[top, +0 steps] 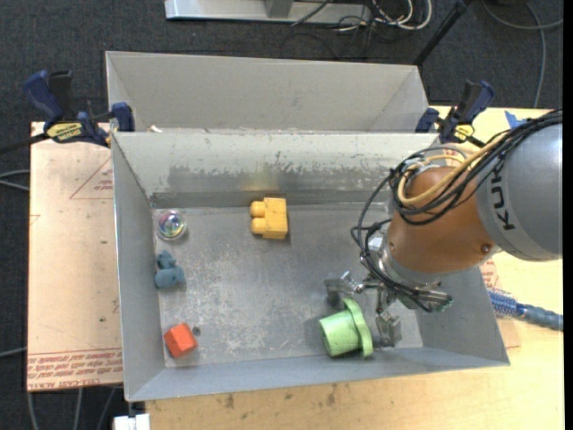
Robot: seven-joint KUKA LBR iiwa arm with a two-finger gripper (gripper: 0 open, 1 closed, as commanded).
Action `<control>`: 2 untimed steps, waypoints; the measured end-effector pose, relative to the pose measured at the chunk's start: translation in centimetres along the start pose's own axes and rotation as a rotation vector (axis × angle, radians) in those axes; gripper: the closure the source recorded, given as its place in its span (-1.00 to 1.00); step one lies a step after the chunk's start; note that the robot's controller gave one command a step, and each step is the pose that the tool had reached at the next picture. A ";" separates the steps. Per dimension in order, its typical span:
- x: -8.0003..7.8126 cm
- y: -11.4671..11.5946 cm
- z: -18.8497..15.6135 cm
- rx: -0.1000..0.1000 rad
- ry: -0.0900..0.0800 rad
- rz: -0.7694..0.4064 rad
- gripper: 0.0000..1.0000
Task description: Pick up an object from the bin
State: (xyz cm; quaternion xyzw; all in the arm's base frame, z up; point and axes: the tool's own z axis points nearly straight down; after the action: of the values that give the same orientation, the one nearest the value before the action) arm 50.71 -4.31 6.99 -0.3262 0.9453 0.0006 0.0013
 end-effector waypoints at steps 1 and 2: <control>-1.2 4.0 -0.2 0.007 -0.011 -0.089 -1.00; -1.3 3.7 -0.4 0.013 -0.016 -0.083 1.00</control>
Offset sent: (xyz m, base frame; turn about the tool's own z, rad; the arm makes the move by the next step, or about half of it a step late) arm -0.0192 0.0368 0.0001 -0.0836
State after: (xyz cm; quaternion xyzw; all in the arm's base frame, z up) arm 49.44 -0.57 7.35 -0.3652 0.9308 -0.0030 0.0109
